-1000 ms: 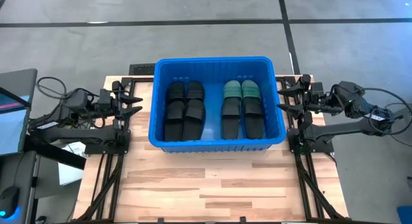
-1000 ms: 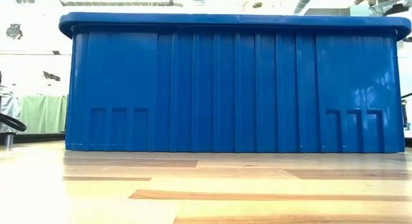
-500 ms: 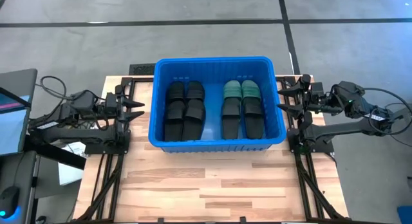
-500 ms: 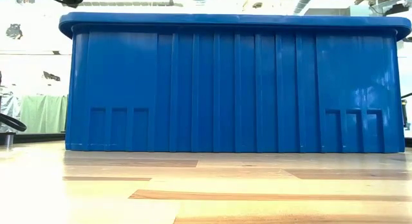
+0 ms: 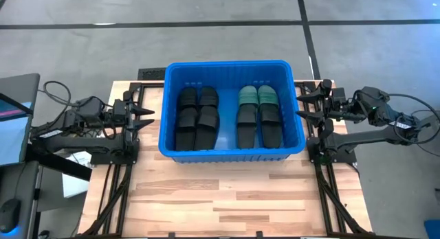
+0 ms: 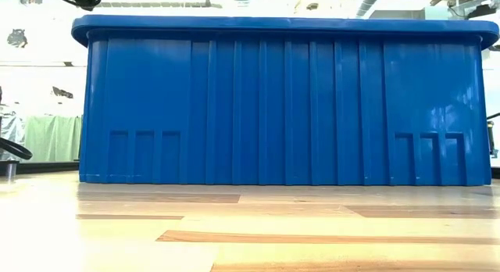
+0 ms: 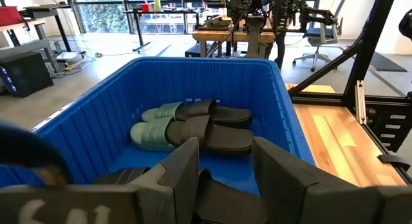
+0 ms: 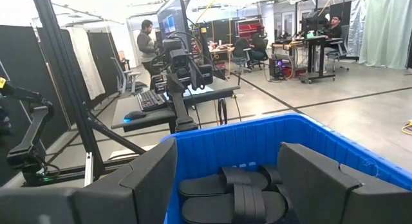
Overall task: Pick and place slides into bin
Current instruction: Return to Home Position
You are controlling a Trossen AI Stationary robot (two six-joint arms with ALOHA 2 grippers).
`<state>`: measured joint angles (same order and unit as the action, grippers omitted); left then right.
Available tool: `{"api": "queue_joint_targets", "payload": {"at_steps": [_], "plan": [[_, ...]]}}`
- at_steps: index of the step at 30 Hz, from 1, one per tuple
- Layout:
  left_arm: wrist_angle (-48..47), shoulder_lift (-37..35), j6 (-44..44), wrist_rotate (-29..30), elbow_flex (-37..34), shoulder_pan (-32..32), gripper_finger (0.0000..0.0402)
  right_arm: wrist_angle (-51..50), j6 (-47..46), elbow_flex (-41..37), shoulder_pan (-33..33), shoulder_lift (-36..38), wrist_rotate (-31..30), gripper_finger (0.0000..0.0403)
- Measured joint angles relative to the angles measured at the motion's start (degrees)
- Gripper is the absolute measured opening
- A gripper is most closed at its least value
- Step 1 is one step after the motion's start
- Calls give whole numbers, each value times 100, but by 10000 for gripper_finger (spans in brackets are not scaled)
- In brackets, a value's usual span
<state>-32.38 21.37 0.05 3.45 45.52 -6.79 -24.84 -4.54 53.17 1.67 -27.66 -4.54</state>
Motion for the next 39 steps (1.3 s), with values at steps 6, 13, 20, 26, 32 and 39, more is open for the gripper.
{"api": "queue_joint_targets", "payload": {"at_steps": [6,13,20,26,32,39], "plan": [[2,0,15,-1,0,0,133,-181,-973,2,-37,-2,2,256],[-14,0,25,1,0,0,133,-251,-1305,2,-52,-2,0,256],[-164,0,25,1,0,0,133,-262,-1305,2,-52,0,0,256],[-465,2,24,2,0,0,133,-262,-1305,2,-52,-1,1,256],[-389,2,69,2,0,0,133,-764,-123,7,-52,-2,0,256],[-369,0,82,2,0,0,133,-1394,1084,4,-52,-4,0,256]]}}
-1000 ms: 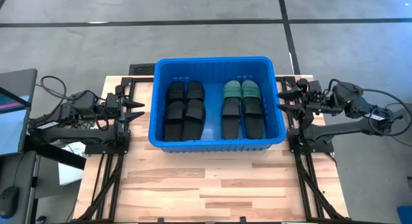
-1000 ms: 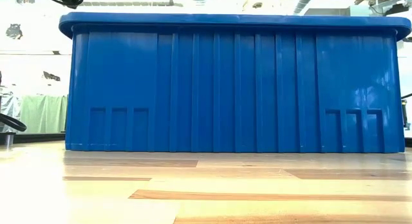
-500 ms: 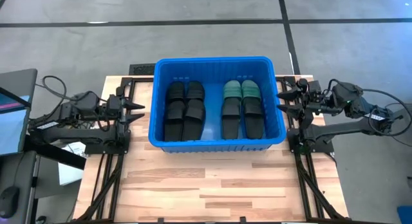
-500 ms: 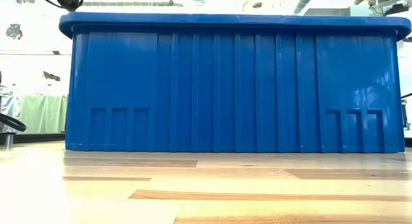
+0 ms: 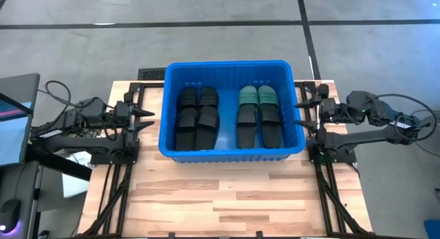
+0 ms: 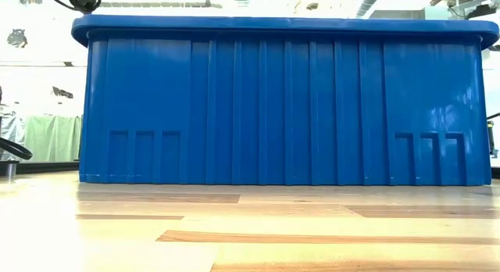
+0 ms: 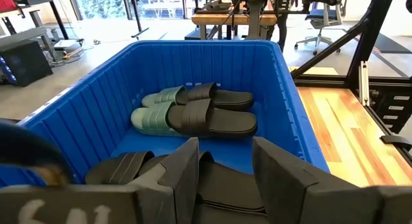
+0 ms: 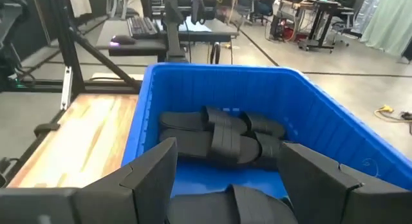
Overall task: Pick and place slides into bin
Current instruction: Return to Home Position
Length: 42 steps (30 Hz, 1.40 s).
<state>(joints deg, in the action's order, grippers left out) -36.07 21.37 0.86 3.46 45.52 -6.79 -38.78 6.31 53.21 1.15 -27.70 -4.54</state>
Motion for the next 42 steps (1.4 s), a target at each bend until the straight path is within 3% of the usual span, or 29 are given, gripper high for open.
{"api": "queue_joint_targets", "payload": {"at_steps": [18,30,42], "plan": [[25,1,4,-1,0,0,133,19,15,0,0,0,0,256],[954,0,279,-2,1,2,133,33,15,-2,0,0,0,256],[612,2,177,-2,0,2,133,19,15,-2,0,0,0,256]]}}
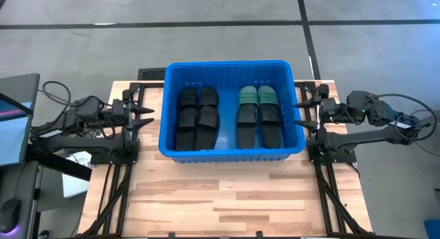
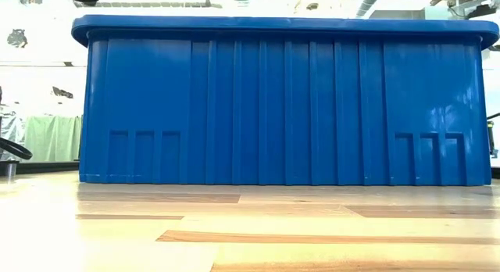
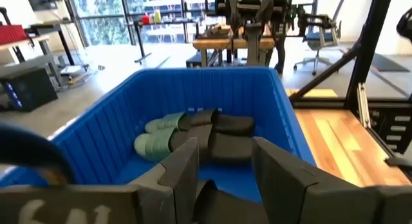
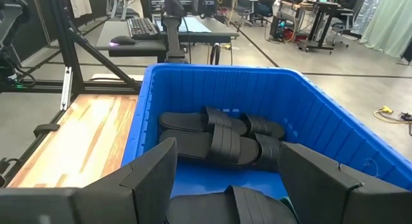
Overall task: Pick and place slides into bin
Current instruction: Return to Home Position
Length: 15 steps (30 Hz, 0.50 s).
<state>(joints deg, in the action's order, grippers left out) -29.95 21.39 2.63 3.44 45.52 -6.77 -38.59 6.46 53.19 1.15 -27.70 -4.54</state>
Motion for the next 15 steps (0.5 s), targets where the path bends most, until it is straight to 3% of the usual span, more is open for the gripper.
{"api": "queue_joint_targets", "payload": {"at_steps": [15], "plan": [[-337,0,-22,0,0,-2,133,-4,0,0,0,0,0,256]]}}
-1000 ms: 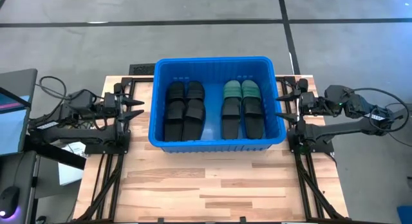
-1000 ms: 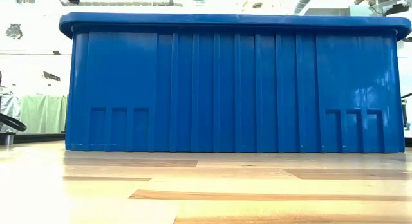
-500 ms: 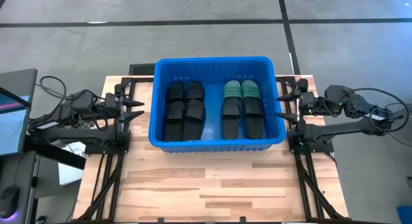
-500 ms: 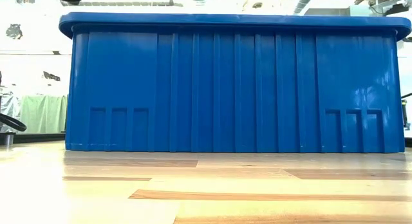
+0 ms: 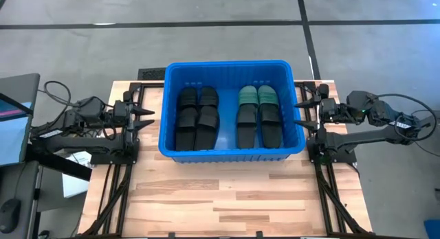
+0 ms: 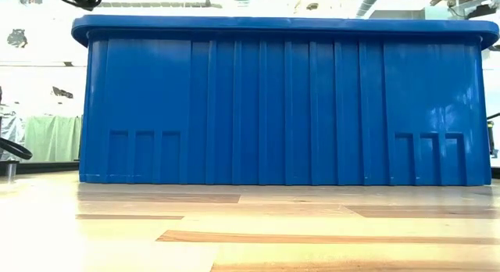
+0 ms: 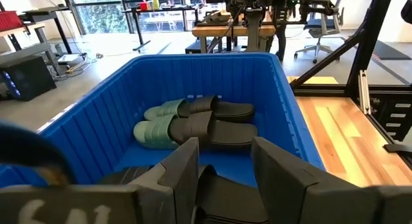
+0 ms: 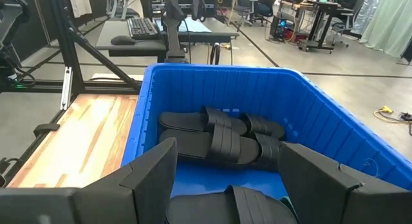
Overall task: Pick and place slides into bin
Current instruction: Return to Home Position
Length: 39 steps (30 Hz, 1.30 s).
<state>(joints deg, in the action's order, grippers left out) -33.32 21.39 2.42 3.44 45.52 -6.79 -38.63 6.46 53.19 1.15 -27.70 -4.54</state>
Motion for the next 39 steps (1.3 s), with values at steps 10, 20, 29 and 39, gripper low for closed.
{"api": "queue_joint_targets", "payload": {"at_steps": [10,20,29,39], "plan": [[-383,0,-12,0,0,0,133,0,0,0,0,0,0,256],[-774,0,-57,0,0,1,133,-2,0,0,2,2,0,256],[-267,-2,-1676,69,0,2,133,0,0,0,2,2,0,256],[491,-49,-1081,147,0,2,133,-2,-2,-2,2,2,0,256]]}}
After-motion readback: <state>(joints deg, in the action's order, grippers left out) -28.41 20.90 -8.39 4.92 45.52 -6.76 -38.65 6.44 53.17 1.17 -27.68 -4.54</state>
